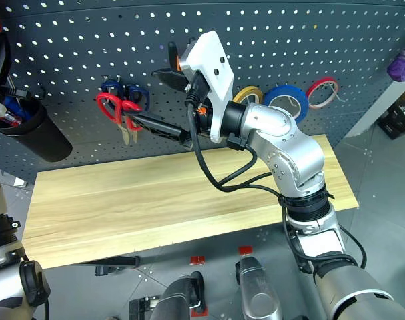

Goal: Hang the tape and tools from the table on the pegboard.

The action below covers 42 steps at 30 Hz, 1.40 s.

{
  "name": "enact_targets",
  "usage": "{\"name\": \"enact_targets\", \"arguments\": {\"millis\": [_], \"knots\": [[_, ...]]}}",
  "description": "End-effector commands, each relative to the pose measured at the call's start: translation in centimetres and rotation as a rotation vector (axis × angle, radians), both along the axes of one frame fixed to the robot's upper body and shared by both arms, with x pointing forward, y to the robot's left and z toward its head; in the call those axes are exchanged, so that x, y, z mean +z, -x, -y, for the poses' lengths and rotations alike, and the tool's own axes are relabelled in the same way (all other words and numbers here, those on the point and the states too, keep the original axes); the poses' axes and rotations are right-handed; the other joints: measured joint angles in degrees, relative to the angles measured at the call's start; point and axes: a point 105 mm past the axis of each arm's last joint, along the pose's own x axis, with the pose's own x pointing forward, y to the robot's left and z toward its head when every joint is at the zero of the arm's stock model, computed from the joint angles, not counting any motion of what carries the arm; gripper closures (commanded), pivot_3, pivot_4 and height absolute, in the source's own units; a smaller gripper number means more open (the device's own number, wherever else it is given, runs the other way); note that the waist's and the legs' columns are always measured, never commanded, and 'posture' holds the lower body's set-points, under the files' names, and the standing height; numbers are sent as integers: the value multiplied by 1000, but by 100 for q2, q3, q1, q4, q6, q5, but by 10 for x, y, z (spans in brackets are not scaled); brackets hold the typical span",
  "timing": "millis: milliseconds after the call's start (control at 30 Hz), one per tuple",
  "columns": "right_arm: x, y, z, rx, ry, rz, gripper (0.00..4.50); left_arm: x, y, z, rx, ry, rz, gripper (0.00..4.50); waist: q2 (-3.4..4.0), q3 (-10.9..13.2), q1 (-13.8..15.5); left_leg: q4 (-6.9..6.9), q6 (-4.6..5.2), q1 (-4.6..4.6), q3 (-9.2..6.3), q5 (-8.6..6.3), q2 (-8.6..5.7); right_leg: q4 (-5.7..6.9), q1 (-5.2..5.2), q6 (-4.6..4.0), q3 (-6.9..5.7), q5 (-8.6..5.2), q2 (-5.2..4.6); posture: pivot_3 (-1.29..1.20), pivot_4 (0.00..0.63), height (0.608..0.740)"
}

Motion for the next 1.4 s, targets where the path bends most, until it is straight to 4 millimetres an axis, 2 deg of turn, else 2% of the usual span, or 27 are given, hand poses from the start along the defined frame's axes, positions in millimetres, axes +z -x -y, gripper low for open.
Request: {"name": "enact_targets", "arguments": {"millis": [33, 367, 433, 467, 700, 767, 933, 1000, 1067, 1200, 1400], "knots": [[14, 11, -3, 40, -32, 59, 0, 16, 18, -3, 38, -18, 100, 3649, 4, -7, -18, 0, 0, 0, 0, 0, 0, 0, 0, 0, 1, 0, 0, -313, 197, 740], [17, 11, -3, 49, -42, 67, 0, 7, 32, -13, 97, 86, 146, 3649, 14, -109, -60, 0, 0, 0, -1, 0, -2, 5, 0, 0, 3, 0, 0, -301, 190, 740], [17, 11, -3, 52, -41, 67, 0, 7, 35, -14, 101, 108, 158, 2931, 14, -125, -64, 1, 0, 0, -1, 0, -2, 6, 0, 0, 4, 0, 0, -296, 189, 740], [17, 11, -3, 54, -40, 68, 0, 7, 37, -14, 101, 112, 162, 2733, 14, -132, -65, 1, 1, 0, -1, 0, -2, 7, 0, 0, 4, 0, 0, -296, 189, 740], [16, 10, -5, 57, -40, 66, 0, 10, 45, -15, 117, 130, 194, 527, 14, -190, -73, 3, 1, 0, -3, -1, -5, 39, -1, 0, 5, 0, -1, -291, 188, 740], [16, 9, -5, 56, -41, 65, 0, 11, 45, -15, 119, 132, 195, 38, 14, -215, -74, 3, 2, 0, -3, -1, -5, 40, -1, 0, 6, 0, -1, -291, 188, 740], [16, 8, -2, 50, -56, 59, 0, 15, 49, -8, 119, 123, 201, 38, 14, -265, -76, 3, 2, 0, -5, -2, -6, 42, -1, 0, 7, 0, -1, -282, 181, 740], [16, 7, 3, 28, -69, 63, 0, 23, 50, 9, 71, 87, 190, 38, 12, -278, -76, 3, 2, 0, -7, -2, -7, 43, 0, 0, 7, 0, -1, -278, 178, 740], [15, 3, 10, -17, -85, 66, 0, 20, 48, 25, 9, 60, 138, 38, 12, -307, -72, 3, 2, 0, -9, -2, -8, 43, 0, 0, 7, 0, -1, -266, 172, 740], [10, 4, 23, -54, -111, 41, 0, -5, 46, 39, -55, 36, -20, 38, 59, -408, -80, -4, 5, 2, -12, -4, -12, 40, 1, 1, 15, -1, -1, -251, 167, 740], [-26, 0, 47, -171, -113, -12, 0, -57, 51, 33, -28, 173, -245, 38, 71, -509, -19, -5, 8, 11, -14, -6, -13, 49, 5, 2, 23, -2, 2, -216, 153, 740]]}}
